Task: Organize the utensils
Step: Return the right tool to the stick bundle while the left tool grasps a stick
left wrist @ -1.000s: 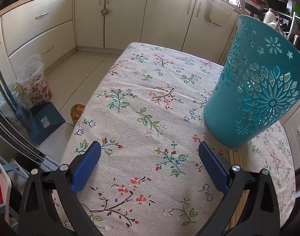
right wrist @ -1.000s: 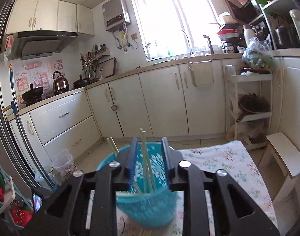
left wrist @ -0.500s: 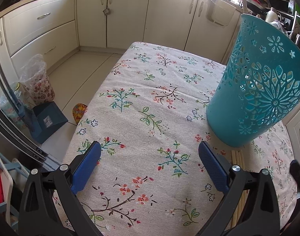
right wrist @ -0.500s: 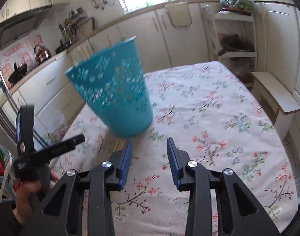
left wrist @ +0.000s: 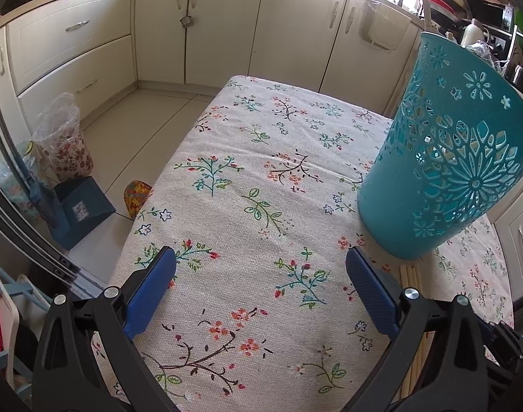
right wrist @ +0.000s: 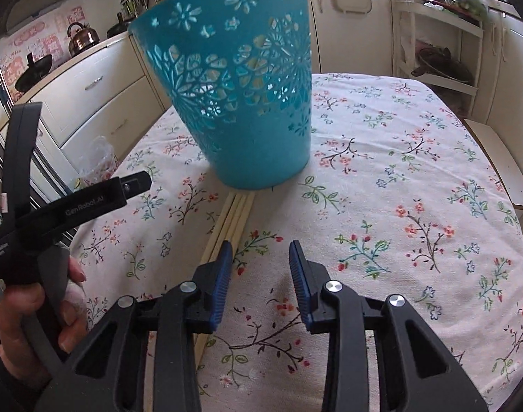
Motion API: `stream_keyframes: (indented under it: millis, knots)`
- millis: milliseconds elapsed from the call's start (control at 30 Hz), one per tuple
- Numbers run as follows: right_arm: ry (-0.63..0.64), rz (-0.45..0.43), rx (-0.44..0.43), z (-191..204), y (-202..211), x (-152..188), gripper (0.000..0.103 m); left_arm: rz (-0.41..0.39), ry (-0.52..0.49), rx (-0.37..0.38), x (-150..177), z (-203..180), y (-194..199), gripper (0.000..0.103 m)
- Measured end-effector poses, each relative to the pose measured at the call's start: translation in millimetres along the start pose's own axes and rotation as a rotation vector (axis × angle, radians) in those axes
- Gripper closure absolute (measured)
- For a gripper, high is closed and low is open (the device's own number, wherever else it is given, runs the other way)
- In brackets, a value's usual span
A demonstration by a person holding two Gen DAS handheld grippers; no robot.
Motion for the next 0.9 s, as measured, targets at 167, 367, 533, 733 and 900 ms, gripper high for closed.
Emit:
stream_keyframes:
  millis: [167, 367, 533, 733, 900]
  knots:
    - [-0.009, 0.017, 0.017, -3.3, -4.5, 1.6, 0.071, -0.002, -0.005, 0.011, 0.2, -1.2, 1.2, 0.008]
    - [-0.022, 0.002, -0.012, -0.9, -3.5, -2.4, 0.071, -0.001, -0.008, 0.013, 0.0, -2.2, 1.5, 0.008]
    - [0.011, 0.030, -0.004, 5.8, -9.7, -0.7, 0.072, 0.000, -0.015, 0.012, 0.3, -2.4, 1.4, 0.008]
    - [0.008, 0.049, -0.010, 7.2, -9.8, -1.3, 0.076, 0.005, -0.019, 0.010, 1.1, -3.7, -0.3, 0.008]
    - [0.046, 0.059, 0.011, 9.9, -9.8, -1.0, 0.078, 0.010, -0.032, 0.004, 1.8, -5.5, -1.4, 0.008]
Point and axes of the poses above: each gripper's, at about its wrist camera, not at the fingertips, and y roughly against the way its jaws point, z to its left, x to its underside, the point moved 5 cm from there along -y, roughly the way its jaws point, and after that the axes turned 12 degrees about -x, right-handed, at the moved point
